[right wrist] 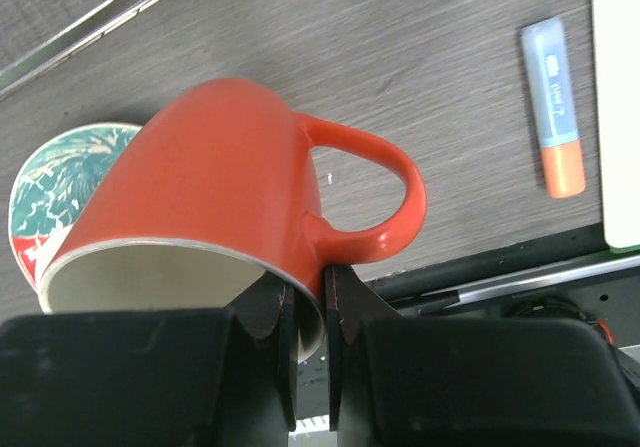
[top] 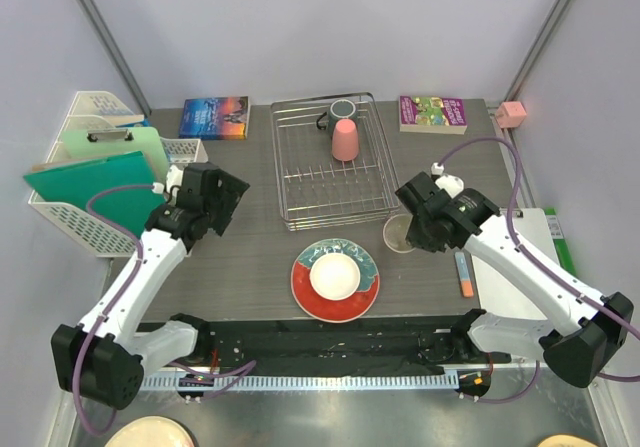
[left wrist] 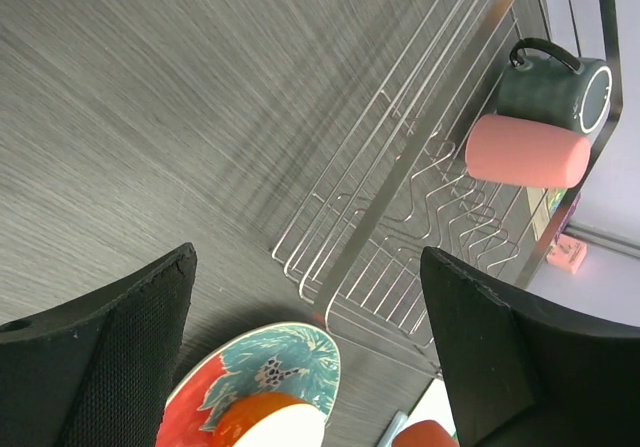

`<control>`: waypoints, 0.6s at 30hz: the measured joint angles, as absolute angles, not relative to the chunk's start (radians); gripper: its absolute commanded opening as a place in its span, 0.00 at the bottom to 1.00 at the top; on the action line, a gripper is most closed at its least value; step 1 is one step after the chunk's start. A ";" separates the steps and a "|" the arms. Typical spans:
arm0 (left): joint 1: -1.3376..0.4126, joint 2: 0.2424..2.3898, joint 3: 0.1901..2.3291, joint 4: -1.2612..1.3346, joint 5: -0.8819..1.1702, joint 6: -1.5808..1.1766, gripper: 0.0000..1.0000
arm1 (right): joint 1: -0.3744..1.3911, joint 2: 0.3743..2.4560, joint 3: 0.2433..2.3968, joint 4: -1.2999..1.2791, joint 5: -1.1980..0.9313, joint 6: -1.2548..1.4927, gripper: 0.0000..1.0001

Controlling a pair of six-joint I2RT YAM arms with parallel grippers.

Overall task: Unload the mixed dishes from the dish rack
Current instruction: Place the cup at the center of the board.

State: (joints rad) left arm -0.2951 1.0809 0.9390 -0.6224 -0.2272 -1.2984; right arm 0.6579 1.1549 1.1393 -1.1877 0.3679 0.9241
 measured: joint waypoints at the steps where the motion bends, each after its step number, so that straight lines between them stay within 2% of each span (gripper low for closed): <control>1: -0.295 1.077 0.932 -0.622 -0.227 -1.299 0.90 | 0.658 1.155 1.138 -1.187 0.354 0.928 0.01; 11: -0.295 1.096 0.883 -0.622 -0.197 -1.307 0.89 | 0.658 1.151 0.947 -1.174 0.253 0.934 0.01; 18: -0.296 1.113 0.872 -0.624 -0.190 -1.310 0.89 | 0.658 1.151 0.928 -1.172 0.245 0.914 0.01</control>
State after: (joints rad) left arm -0.2962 1.1133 0.8719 -0.6239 -0.1902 -1.3098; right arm 0.6579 1.1511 0.9276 -1.1717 0.2455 0.9142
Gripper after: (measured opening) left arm 0.891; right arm 0.142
